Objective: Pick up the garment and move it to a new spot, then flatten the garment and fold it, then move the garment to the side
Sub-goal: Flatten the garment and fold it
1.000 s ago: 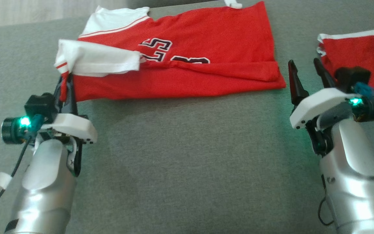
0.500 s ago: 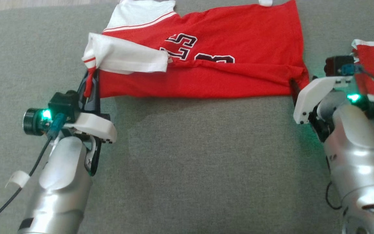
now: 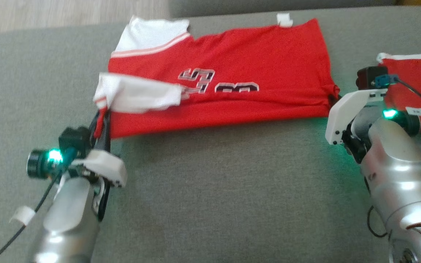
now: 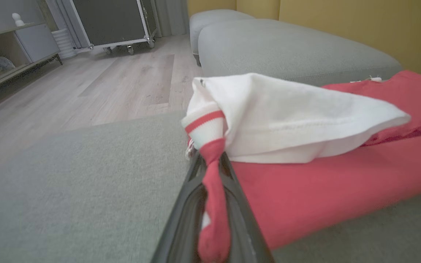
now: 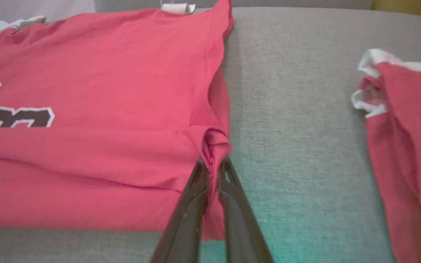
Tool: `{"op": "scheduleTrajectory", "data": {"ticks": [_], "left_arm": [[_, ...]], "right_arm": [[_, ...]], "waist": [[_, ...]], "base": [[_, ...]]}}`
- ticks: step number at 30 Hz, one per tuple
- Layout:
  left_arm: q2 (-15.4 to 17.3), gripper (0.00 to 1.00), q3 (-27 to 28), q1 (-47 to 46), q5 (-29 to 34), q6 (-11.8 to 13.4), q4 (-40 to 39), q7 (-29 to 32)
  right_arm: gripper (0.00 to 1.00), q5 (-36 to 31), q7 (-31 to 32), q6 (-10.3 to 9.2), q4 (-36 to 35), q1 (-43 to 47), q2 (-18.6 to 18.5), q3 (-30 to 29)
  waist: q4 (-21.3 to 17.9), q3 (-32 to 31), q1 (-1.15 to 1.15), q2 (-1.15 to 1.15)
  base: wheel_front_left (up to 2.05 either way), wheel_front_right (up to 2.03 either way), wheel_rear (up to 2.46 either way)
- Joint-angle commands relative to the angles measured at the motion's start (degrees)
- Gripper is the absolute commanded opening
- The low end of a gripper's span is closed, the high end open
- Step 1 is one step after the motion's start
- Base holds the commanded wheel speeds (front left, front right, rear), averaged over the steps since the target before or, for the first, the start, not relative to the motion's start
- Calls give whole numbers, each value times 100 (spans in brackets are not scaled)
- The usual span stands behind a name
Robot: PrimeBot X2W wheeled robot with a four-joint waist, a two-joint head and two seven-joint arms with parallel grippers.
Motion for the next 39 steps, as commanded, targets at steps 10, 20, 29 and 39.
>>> {"op": "scheduleTrajectory", "data": {"ticks": [10,20,29,39], "left_arm": [[443,0,192,731,-256,-20,27,209],[529,0,25,1672,-398,-115,-722,905],[613,0,-22,2110,-435,59,-1550,1222],[595,100,88,2127,-481,337,-2070,1026]], "right_arm": [[0,898,187,-5,19,477,-130,727],[0,1886,749,-5,-687,1280,-370,1437],[0,2531,1009,-5,-1684,1972,-676,1569],[100,2521,207,-5,-2661,2303,-594,1042]], "waist": [[-384,-1000,0,0],[-521,-1461,0,0],[-559,-1432,0,0],[-572,-1278,0,0]], "base": [[0,0,0],[0,0,0],[0,0,0],[0,0,0]]}}
